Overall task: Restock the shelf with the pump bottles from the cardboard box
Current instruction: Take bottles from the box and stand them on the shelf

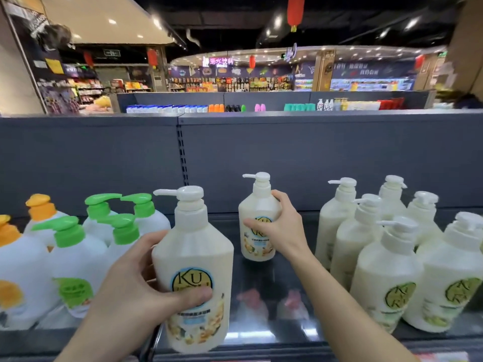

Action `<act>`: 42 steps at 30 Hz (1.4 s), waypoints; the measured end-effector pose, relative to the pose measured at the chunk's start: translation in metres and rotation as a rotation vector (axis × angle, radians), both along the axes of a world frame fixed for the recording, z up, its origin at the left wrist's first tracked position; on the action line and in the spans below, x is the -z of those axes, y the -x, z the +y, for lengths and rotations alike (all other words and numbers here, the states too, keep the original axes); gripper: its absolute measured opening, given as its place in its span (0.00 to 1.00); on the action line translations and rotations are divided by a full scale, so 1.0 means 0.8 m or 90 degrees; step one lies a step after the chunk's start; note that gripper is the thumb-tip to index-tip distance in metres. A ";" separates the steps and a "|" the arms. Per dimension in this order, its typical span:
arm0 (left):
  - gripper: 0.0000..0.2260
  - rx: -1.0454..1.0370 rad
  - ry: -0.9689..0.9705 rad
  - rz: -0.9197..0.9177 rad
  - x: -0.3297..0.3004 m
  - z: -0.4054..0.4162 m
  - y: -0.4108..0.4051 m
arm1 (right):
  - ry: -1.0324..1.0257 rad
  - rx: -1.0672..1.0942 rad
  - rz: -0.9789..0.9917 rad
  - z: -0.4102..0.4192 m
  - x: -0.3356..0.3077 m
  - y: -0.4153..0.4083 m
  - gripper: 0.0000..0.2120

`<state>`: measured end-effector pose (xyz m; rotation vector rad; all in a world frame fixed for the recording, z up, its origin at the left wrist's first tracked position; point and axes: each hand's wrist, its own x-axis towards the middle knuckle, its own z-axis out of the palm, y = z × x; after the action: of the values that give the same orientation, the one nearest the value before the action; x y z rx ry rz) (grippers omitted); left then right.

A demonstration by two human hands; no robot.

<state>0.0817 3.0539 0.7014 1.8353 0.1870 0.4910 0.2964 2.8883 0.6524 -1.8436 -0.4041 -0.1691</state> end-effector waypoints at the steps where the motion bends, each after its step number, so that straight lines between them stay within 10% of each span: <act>1: 0.34 -0.004 0.005 0.000 0.001 0.002 -0.003 | -0.002 -0.004 0.005 0.000 0.003 -0.001 0.30; 24: 0.30 -0.031 0.036 0.001 0.023 0.000 -0.025 | -0.001 0.000 -0.009 0.004 0.022 0.002 0.32; 30: 0.30 -0.039 0.019 -0.005 0.020 -0.009 -0.025 | 0.048 0.007 0.040 -0.002 0.012 0.016 0.55; 34: 0.30 -0.050 -0.001 -0.010 0.015 -0.010 -0.035 | 0.053 0.011 0.007 -0.032 0.004 0.066 0.37; 36: 0.31 -0.057 -0.009 -0.015 0.015 -0.010 -0.044 | 0.163 -0.006 -0.024 -0.053 0.019 0.099 0.27; 42: 0.33 -0.091 -0.002 0.001 0.037 0.001 -0.086 | 0.578 -0.063 0.033 -0.097 0.090 0.148 0.48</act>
<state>0.1509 3.0545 0.6719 1.8332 0.3198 0.5895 0.1777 2.8110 0.5806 -2.6998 -0.5922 0.1643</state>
